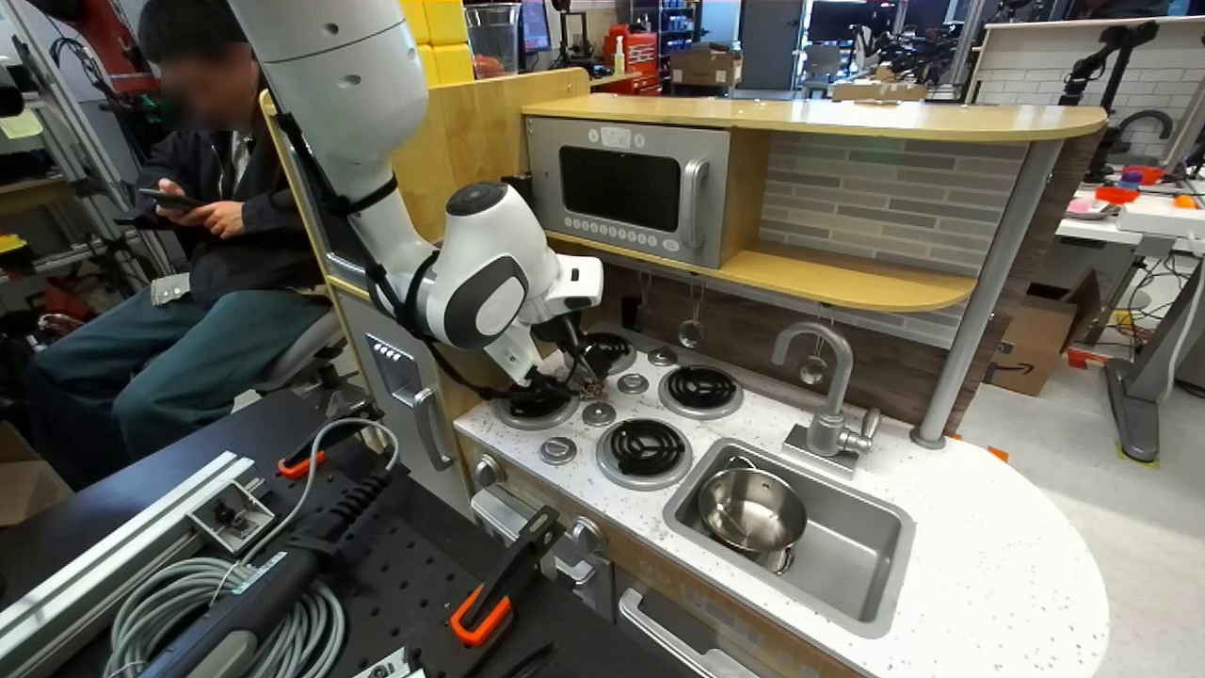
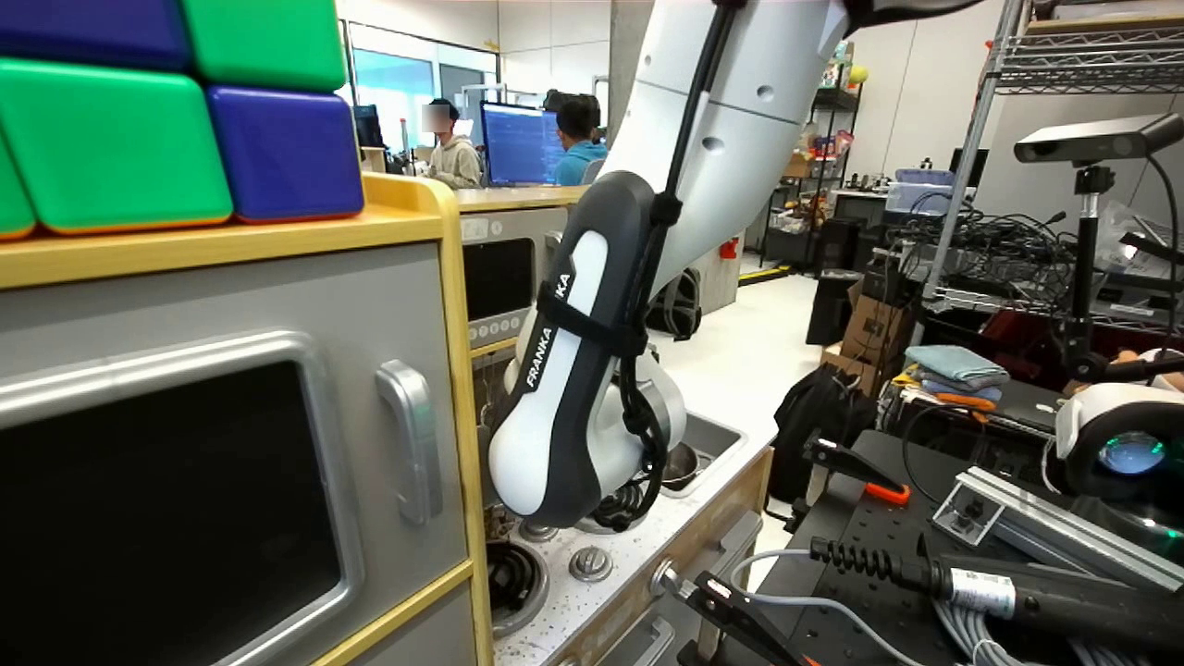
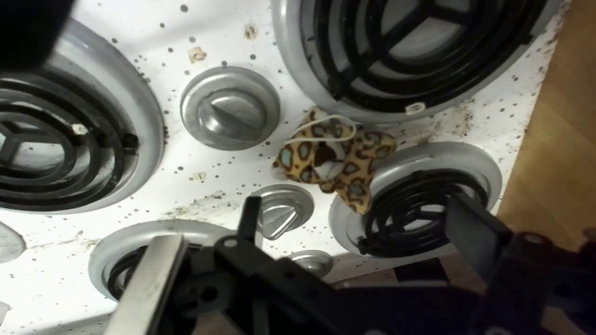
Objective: Pick up the plush toy from the stove and put it inside the silver pot in the sink
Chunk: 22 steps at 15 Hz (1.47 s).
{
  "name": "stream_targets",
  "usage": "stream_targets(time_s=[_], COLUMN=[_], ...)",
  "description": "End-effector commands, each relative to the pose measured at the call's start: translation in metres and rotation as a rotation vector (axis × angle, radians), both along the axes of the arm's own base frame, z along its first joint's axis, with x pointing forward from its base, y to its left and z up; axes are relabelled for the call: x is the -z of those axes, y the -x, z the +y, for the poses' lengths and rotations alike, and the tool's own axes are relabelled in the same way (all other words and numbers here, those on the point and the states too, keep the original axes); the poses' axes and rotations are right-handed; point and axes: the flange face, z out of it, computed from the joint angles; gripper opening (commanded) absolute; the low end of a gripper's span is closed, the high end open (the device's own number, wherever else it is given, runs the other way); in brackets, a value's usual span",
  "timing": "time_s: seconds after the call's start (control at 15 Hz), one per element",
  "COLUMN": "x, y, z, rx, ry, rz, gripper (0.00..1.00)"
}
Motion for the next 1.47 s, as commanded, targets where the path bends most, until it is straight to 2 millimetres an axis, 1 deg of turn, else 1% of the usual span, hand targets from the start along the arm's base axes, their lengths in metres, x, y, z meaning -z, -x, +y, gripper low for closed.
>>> stream_targets(time_s=[0.0, 0.2, 0.53, 0.6, 0.67, 0.73, 0.8, 0.87, 1.0, 1.27, 1.33, 1.4], x=[0.017, 0.019, 0.039, 0.042, 0.044, 0.048, 0.052, 0.052, 0.051, 0.047, 0.043, 0.04], y=[-0.016, -0.02, -0.023, -0.024, -0.027, -0.029, -0.034, -0.037, -0.043, -0.049, -0.05, -0.05], z=[-0.007, -0.019, -0.031, -0.032, -0.032, -0.031, -0.027, -0.026, -0.022, -0.023, -0.025, -0.028], rx=[0.038, 0.069, 0.12, 0.127, 0.135, 0.142, 0.151, 0.156, 0.172, 0.191, 0.199, 0.211], ry=[0.007, -0.022, -0.041, -0.042, -0.053, -0.059, -0.076, -0.085, -0.111, -0.138, -0.144, -0.151], rz=[-0.021, 0.007, 0.059, 0.059, 0.061, 0.062, 0.061, 0.056, 0.046, 0.049, 0.053, 0.049], gripper=[1.0, 1.0, 1.0, 0.96, 0.74, 0.71, 0.66, 0.58, 0.39, 0.08, 0.02, 0.0])
